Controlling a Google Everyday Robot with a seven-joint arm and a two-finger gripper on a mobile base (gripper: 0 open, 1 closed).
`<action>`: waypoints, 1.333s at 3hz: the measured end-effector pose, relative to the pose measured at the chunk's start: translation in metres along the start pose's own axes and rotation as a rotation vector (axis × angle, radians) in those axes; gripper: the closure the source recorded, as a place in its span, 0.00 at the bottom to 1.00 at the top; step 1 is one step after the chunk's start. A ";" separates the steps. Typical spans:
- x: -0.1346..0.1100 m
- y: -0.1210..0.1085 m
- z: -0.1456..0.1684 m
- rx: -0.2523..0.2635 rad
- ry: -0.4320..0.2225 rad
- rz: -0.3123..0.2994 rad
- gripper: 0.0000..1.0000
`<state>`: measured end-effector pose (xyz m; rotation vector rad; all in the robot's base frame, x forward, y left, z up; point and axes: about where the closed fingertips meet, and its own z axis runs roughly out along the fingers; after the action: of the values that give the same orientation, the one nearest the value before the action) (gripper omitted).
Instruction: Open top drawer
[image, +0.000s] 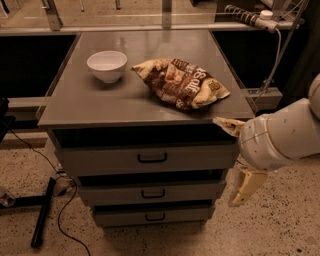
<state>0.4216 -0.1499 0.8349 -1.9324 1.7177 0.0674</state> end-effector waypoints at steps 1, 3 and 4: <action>0.022 -0.004 0.039 -0.012 0.024 0.007 0.00; 0.054 -0.022 0.102 -0.023 0.053 0.024 0.00; 0.060 -0.035 0.125 -0.022 0.044 0.022 0.00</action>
Offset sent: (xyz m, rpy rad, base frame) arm 0.0707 -0.0152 -0.1171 -0.0646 0.0389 -0.0488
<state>0.5045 -0.1500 0.7182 -1.9443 1.7746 0.0527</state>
